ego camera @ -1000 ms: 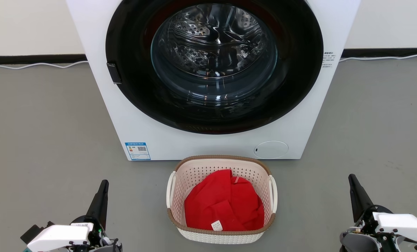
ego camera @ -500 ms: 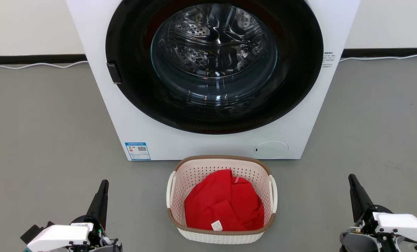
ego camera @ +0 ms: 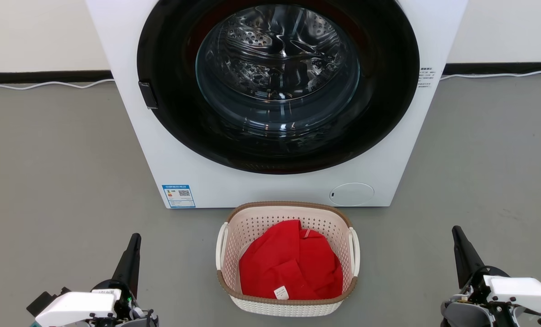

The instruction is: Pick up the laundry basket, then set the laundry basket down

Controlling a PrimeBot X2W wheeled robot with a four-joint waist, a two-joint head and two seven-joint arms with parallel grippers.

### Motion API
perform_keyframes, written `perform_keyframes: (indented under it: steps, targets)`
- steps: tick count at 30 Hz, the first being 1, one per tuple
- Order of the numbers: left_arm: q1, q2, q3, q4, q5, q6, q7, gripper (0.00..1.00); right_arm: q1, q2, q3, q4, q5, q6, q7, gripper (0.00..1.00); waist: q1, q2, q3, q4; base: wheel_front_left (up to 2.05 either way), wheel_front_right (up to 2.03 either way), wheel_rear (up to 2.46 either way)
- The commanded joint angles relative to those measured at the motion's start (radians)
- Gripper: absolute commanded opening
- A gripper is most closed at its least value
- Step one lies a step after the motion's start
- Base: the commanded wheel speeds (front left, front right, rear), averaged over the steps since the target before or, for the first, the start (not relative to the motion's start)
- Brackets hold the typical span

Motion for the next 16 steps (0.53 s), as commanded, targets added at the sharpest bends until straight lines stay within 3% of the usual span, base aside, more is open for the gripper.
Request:
perform_keyframes:
  steps: [1, 16]
  targets:
    - [-0.056, 0.011, 0.031, -0.029, -0.005, -0.007, 0.006, 0.00, -0.044, -0.004, 0.019, -0.032, 0.007, 0.007, 0.011, 0.00, 0.0000, -0.0001, 0.000, 0.000, 0.00, 0.00, 0.00]
    - [-0.056, 0.011, 0.031, -0.029, -0.005, -0.007, 0.006, 0.00, -0.044, -0.004, 0.019, -0.032, 0.007, 0.007, 0.011, 0.00, 0.0000, -0.0001, 0.000, 0.000, 0.00, 0.00, 0.00]
